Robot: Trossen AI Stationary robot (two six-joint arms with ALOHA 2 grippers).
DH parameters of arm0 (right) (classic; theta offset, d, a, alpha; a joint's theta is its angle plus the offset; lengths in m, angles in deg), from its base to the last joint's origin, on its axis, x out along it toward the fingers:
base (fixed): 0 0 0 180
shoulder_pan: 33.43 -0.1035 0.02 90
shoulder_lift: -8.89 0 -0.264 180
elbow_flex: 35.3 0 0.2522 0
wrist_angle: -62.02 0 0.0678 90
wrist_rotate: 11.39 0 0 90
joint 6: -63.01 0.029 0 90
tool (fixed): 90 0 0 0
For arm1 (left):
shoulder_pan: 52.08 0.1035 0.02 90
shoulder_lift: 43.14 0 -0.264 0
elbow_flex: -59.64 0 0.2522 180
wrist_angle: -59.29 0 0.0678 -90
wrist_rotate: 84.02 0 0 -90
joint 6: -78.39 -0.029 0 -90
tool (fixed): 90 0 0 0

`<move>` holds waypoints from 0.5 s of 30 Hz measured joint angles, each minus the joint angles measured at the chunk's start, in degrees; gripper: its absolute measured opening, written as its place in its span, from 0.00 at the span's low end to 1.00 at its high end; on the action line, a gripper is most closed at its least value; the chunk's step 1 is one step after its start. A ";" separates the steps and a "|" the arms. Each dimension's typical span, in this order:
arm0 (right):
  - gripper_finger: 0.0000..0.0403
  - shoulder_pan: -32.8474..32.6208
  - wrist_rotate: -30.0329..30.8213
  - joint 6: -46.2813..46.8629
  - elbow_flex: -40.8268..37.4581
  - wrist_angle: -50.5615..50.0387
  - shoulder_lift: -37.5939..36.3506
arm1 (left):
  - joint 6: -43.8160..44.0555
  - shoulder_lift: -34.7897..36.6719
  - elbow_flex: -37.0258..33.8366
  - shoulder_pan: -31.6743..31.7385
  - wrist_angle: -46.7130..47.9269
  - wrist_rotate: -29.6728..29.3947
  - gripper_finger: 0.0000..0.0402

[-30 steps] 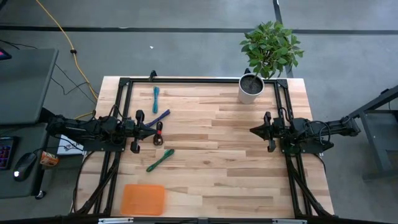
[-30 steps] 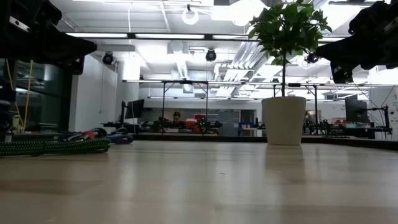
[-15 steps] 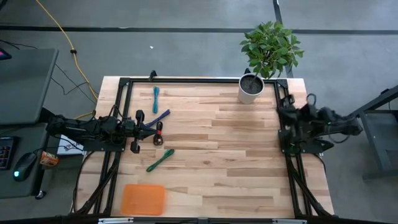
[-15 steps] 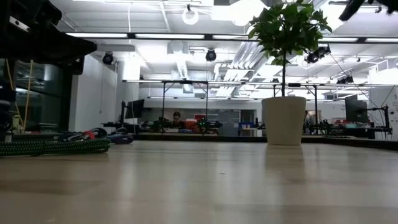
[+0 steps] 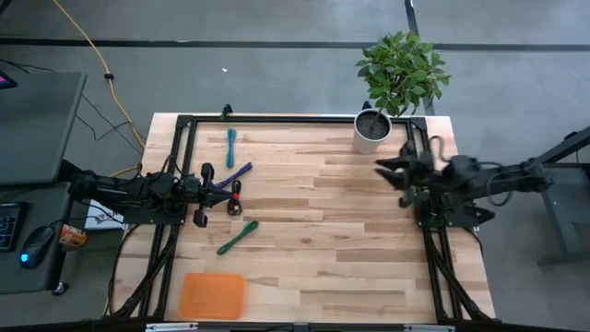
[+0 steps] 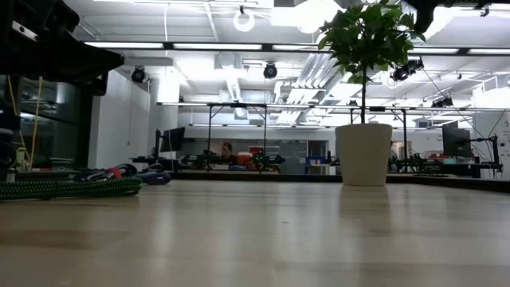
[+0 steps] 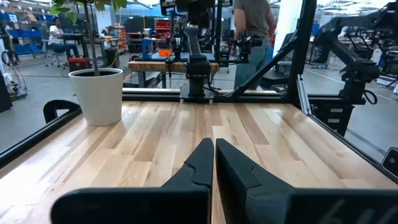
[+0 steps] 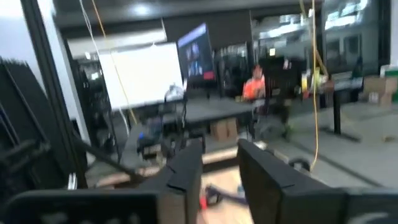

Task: Pick and place USB-C Cables
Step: Put the blue charger cable into the orange bin

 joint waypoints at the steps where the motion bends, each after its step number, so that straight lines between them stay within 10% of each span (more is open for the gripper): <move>1: 0.30 0.00 -0.02 0.04 -0.02 1.71 2.56 | 0.00 0.00 -0.02 -0.02 0.00 0.00 0.00; 15: 0.52 0.00 -5.13 -6.59 6.79 6.51 15.96 | 0.00 0.00 0.00 -0.02 0.00 0.00 0.00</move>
